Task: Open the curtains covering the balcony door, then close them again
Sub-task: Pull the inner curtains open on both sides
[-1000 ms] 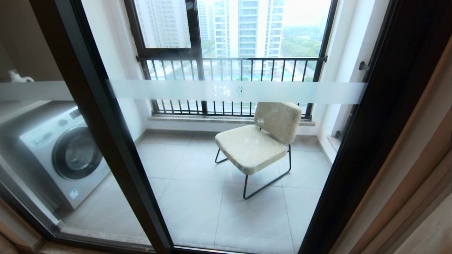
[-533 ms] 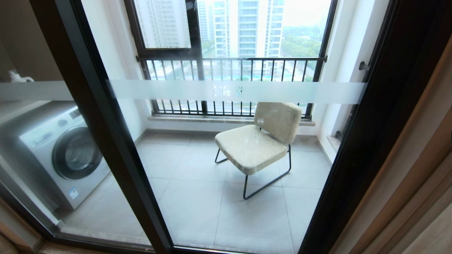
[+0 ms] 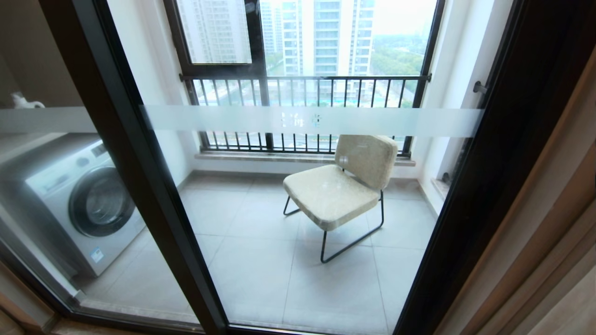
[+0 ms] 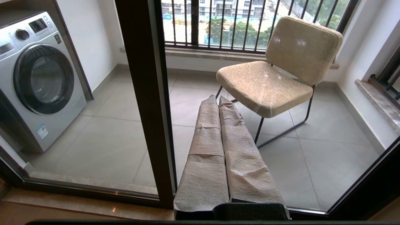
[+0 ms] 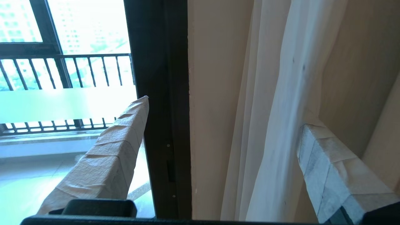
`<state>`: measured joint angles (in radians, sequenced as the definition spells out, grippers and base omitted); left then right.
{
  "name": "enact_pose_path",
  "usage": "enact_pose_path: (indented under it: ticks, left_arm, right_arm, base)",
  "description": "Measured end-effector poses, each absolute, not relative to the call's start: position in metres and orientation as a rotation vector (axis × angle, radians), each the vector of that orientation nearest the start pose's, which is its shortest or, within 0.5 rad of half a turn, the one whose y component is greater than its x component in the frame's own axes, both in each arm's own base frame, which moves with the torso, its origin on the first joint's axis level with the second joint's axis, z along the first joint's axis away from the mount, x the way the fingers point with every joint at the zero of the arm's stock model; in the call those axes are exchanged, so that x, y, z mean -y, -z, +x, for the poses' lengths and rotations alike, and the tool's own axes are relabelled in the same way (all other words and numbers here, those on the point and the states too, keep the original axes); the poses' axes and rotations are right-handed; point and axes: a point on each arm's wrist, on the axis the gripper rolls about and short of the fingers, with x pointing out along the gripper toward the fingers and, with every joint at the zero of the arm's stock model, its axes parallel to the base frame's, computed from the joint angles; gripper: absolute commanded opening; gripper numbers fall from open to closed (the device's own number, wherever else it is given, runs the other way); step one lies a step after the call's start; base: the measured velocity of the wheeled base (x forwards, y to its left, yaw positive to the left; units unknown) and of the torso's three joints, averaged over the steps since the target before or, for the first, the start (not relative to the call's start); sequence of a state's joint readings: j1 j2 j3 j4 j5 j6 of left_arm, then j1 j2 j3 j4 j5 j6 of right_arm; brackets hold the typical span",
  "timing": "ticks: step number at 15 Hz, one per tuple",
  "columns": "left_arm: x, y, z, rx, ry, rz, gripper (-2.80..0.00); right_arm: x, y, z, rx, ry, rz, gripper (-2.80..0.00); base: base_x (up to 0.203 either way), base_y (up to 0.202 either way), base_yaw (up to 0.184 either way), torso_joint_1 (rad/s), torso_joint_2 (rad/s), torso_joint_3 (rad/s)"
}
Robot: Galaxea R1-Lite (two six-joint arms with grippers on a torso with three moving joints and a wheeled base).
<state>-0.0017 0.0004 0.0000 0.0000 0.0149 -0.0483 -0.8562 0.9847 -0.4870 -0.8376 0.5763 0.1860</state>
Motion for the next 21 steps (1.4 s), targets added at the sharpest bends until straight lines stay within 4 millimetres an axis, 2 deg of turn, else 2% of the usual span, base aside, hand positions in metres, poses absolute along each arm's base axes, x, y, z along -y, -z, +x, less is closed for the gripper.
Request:
enact_pose_path:
  ticks: [6, 10, 11, 15, 17, 21]
  left_arm:
    - [0.000, -0.075, -0.023, 0.000, -0.013, -0.049, -2.80]
    - [0.000, -0.075, -0.023, 0.000, -0.013, -0.048, -2.80]
    - [0.000, -0.075, -0.023, 0.000, -0.014, -0.049, -2.80]
    - [0.000, -0.075, -0.023, 0.000, -0.013, -0.048, -2.80]
    - [0.000, -0.075, -0.023, 0.000, -0.013, -0.049, -2.80]
    - [0.000, -0.075, -0.023, 0.000, -0.014, -0.048, -2.80]
  right_arm:
    - [0.045, -0.249, 0.059, 0.321, 0.258, -0.051, 0.00]
    - [0.024, -0.241, 0.050, 0.291, 0.170, -0.045, 0.00]
    - [0.019, -0.241, 0.048, 0.288, 0.141, -0.047, -2.80]
    - [0.005, -0.236, 0.035, 0.231, 0.088, -0.043, -2.80]
    - [0.004, -0.234, 0.027, 0.213, 0.131, -0.034, -2.80]
    - [0.002, -0.235, 0.018, 0.237, 0.102, -0.031, -2.80]
  base:
    - [0.000, 0.000, 0.000, 0.000, 0.00, 0.000]
    - [0.000, 0.000, 0.000, 0.000, 0.00, 0.000]
    - [0.000, 0.000, 0.000, 0.000, 0.00, 0.000]
    - [0.000, 0.000, 0.000, 0.000, 0.00, 0.000]
    - [0.000, 0.000, 0.000, 0.000, 0.00, 0.000]
    - [0.000, 0.000, 0.000, 0.000, 0.00, 0.000]
